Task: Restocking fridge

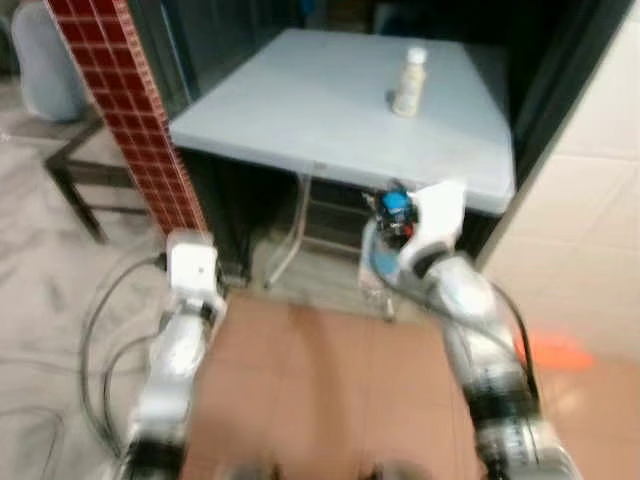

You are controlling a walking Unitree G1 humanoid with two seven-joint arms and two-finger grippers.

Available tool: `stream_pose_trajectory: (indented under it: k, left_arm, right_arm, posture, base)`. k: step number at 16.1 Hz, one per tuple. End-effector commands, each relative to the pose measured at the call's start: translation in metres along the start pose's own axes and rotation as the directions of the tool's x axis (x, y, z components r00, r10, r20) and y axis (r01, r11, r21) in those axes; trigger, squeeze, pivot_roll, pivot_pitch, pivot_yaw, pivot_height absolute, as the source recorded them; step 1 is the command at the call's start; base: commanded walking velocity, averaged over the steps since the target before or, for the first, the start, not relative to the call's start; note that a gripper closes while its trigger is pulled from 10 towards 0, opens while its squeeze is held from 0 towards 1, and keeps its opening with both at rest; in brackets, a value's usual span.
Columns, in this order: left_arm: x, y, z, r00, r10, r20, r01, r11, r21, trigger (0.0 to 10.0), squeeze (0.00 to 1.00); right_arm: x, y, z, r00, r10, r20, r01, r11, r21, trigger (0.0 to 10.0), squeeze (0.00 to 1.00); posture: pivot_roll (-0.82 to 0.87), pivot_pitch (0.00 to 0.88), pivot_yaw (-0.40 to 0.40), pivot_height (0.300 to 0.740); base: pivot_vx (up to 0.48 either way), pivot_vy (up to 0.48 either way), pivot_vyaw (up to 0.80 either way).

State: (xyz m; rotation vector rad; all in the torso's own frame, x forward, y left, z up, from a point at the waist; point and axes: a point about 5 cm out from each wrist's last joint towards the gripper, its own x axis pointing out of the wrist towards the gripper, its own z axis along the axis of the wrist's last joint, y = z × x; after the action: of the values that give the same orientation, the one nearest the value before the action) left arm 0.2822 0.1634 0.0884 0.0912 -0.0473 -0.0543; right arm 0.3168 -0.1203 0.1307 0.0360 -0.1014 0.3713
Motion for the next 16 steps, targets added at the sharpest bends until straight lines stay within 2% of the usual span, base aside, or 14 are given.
stream_pose_trajectory:
  k: [1, 2, 4, 6, 8, 9, 12, 13, 14, 15, 16]
  left_arm:
    - [0.002, 0.009, 0.008, 0.998, 0.052, 0.040, -0.053, 0.999, 0.014, 10.0, 0.00]
    - [0.002, 0.010, 0.008, 0.997, 0.064, 0.043, -0.065, 0.998, 0.014, 10.0, 0.00]
    - [0.003, 0.016, 0.005, 0.989, 0.143, 0.040, -0.144, 0.989, 0.041, 10.0, 0.00]
    - [0.012, 0.018, 0.012, 0.983, 0.176, 0.049, -0.178, 0.984, 0.025, 10.0, 0.00]
    - [0.018, 0.015, 0.017, 0.983, 0.177, 0.041, -0.177, 0.984, 0.005, 10.0, 0.00]
    - [0.019, 0.015, 0.020, 0.981, 0.184, 0.059, -0.185, 0.983, 0.012, 10.0, 0.00]
    - [0.009, 0.016, 0.016, 0.977, 0.204, 0.064, -0.207, 0.977, 0.044, 10.0, 0.00]
    - [0.008, 0.015, 0.014, 0.977, 0.203, 0.061, -0.206, 0.977, 0.046, 10.0, 0.00]
    - [0.004, 0.013, 0.011, 0.980, 0.194, 0.046, -0.196, 0.980, 0.045, 10.0, 0.00]
    - [0.004, 0.013, 0.010, 0.978, 0.206, 0.022, -0.207, 0.978, 0.019, 10.0, 0.00]
    - [0.005, 0.014, 0.012, 0.976, 0.216, 0.026, -0.217, 0.976, 0.026, 10.0, 0.00]
  right_arm:
    - [0.003, 0.002, 0.005, 0.999, -0.009, 0.034, 0.008, 0.999, 0.037, 10.0, 0.00]
    - [0.001, 0.000, 0.002, 0.999, -0.032, 0.028, 0.032, 0.999, 0.012, 10.0, 0.00]
    - [-0.001, -0.002, -0.009, 0.998, -0.055, -0.010, 0.055, 0.998, 0.019, 10.0, 0.00]
    - [0.003, -0.002, -0.011, 0.997, -0.078, -0.011, 0.077, 0.995, -0.059, 10.0, 0.00]
    - [0.003, -0.002, -0.017, 0.996, -0.066, -0.055, 0.067, 0.998, -0.002, 10.0, 0.00]
    - [0.002, -0.004, -0.015, 0.998, -0.057, -0.026, 0.059, 0.997, 0.057, 10.0, 0.00]
    - [0.003, -0.010, -0.013, 0.995, -0.103, -0.018, 0.103, 0.994, 0.018, 10.0, 0.00]
    - [0.003, -0.010, -0.013, 0.994, -0.109, -0.018, 0.109, 0.994, 0.013, 10.0, 0.00]
    - [0.001, -0.010, -0.017, 0.990, -0.135, -0.030, 0.134, 0.990, -0.035, 10.0, 0.00]
    - [-0.001, -0.008, -0.020, 0.992, -0.124, -0.038, 0.124, 0.992, -0.006, 10.0, 0.00]
    - [-0.002, -0.009, -0.019, 0.988, -0.154, -0.026, 0.153, 0.987, -0.043, 10.0, 0.00]
  posture:
    - [0.03, 0.009, 0.022, 0.740]
    - [0.03, 0.010, 0.023, 0.740]
    - [0.03, 0.000, 0.025, 0.740]
    - [0.03, 0.000, 0.023, 0.740]
    - [0.02, 0.000, 0.021, 0.740]
    - [0.02, 0.000, 0.019, 0.740]
    - [0.02, 0.000, 0.025, 0.740]
    - [0.02, 0.000, 0.026, 0.740]
    - [0.02, 0.000, 0.032, 0.740]
    - [0.02, 0.000, 0.033, 0.740]
    - [0.02, 0.000, 0.034, 0.740]
  base:
    - [0.000, 0.000, 0.00]
    - [0.000, 0.000, 0.00]
    - [0.000, 0.000, 0.00]
    - [0.000, 0.000, 0.00]
    - [0.000, 0.000, 0.00]
    - [0.000, 0.000, 0.00]
    - [0.000, 0.000, 0.00]
    - [0.000, 0.000, 0.00]
    - [0.000, 0.000, 0.00]
    - [0.000, 0.000, 0.00]
    - [0.000, 0.000, 0.00]
